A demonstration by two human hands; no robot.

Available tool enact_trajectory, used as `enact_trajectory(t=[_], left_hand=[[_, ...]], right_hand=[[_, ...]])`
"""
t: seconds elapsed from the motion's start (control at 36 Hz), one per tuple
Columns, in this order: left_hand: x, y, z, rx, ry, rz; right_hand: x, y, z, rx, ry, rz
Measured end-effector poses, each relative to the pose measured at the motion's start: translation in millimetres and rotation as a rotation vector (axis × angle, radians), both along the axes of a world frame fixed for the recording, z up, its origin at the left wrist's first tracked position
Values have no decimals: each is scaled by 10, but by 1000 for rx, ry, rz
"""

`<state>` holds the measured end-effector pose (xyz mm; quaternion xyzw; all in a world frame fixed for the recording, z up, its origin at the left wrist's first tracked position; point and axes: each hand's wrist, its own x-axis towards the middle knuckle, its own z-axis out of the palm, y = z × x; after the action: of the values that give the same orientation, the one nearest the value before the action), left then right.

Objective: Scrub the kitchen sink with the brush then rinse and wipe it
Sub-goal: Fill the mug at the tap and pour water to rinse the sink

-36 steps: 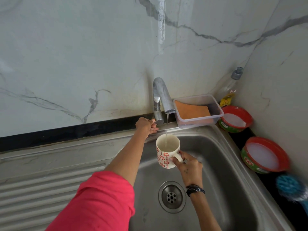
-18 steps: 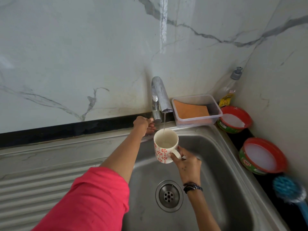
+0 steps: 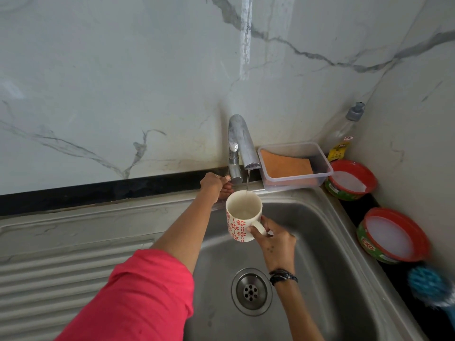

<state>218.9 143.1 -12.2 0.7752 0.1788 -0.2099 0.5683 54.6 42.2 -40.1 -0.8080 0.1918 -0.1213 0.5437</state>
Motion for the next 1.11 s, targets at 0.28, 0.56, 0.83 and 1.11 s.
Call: enact_trajectory(t=[0.28,0.56,0.83,1.11], left_hand=[[8,9,-3,-21,2,-5],[-38,22,83,-73,22,-31],[-34,37,86,-90,46,-32],[-36,31,93,-91,41,-19]], right_hand=[[-1,-19,-2,-15,10,-36],[-35,-37,-1,-1,19,-47],[-55,-62,-7,30,22,-42],[-53,-47,-64,13,15,-29]])
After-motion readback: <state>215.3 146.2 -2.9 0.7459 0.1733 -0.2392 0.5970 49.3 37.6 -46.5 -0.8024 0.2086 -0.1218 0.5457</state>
